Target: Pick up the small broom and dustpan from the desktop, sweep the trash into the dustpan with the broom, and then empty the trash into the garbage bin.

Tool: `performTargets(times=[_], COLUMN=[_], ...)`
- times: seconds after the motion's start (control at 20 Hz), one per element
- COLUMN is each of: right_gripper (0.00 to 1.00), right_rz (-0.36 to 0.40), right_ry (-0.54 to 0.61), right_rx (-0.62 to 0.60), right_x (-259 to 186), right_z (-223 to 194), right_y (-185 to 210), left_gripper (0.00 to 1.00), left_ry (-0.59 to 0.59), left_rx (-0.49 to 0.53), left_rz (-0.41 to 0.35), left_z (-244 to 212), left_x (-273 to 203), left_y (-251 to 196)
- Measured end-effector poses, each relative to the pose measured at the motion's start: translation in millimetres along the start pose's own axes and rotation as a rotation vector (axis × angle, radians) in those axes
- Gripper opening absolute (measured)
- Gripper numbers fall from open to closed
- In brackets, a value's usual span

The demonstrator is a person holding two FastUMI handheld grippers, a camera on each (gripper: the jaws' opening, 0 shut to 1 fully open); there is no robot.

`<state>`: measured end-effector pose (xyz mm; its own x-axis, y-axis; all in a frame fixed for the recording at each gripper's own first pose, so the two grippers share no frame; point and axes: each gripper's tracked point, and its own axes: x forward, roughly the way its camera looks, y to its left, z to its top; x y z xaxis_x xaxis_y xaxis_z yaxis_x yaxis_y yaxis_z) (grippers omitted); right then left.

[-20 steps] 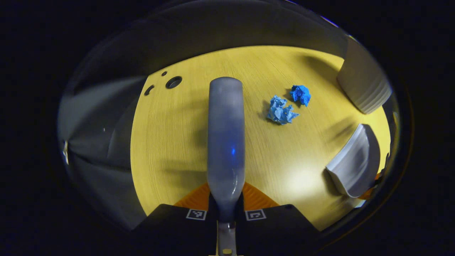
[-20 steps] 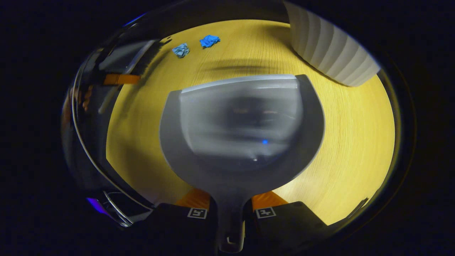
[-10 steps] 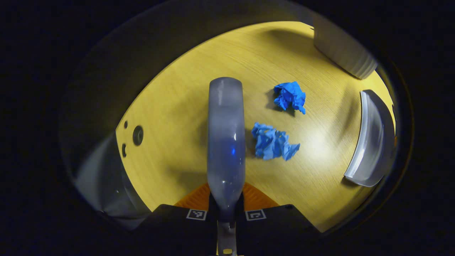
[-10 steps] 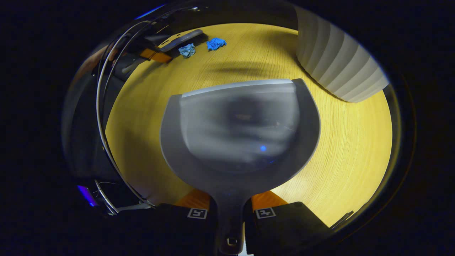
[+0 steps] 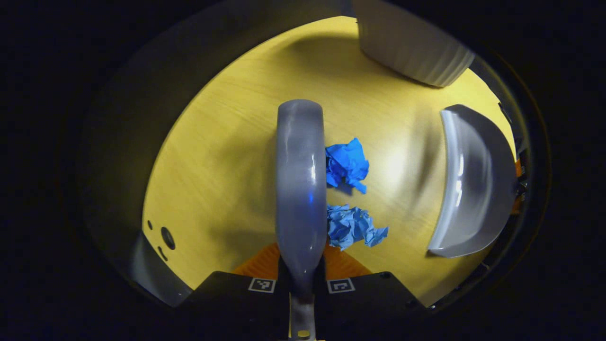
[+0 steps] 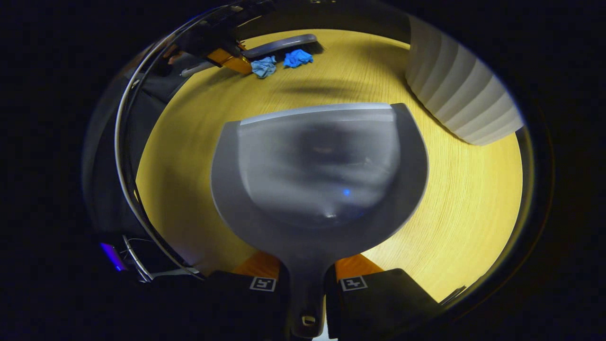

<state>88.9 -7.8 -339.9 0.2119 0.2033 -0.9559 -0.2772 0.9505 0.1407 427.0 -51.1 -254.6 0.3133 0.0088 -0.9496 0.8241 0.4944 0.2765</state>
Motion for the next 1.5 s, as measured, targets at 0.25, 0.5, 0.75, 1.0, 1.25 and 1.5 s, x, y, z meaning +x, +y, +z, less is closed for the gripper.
performTargets(times=[0.25,0.5,0.75,1.0,1.25,1.5], right_gripper=[0.34,0.34,0.34,0.34,0.34,0.34], right_rz=[0.001,-0.019,-0.045,-0.078,-0.075,-0.141], right_ry=[0.001,-0.014,-0.052,-0.083,-0.096,-0.127], right_rx=[-0.025,-0.037,-0.081,-0.115,-0.039,-0.063], right_x=[0.0,0.7,-5.5,-4.6,-7.3,-10.0], right_z=[-0.3,-1.8,-9.8,-18.6,-9.7,-2.8], right_y=[-1.0,-1.9,-1.1,-2.4,7.3,0.7], left_gripper=[0.25,0.25,0.25,0.25,0.25,0.25], left_ry=[-0.01,-0.01,-0.021,-0.134,-0.254,-0.316], left_rx=[0.01,-0.063,-0.199,-0.338,-0.505,-0.641], left_rz=[-0.182,-0.407,-0.543,-0.417,-0.264,-0.201], left_z=[-5.1,-16.2,-29.1,-33.6,-70.2,-138.8], left_x=[-7.8,-33.2,-56.2,-69.1,-90.7,-60.7], left_y=[-72.9,-130.1,-174.1,-170.8,-160.3,-160.5])
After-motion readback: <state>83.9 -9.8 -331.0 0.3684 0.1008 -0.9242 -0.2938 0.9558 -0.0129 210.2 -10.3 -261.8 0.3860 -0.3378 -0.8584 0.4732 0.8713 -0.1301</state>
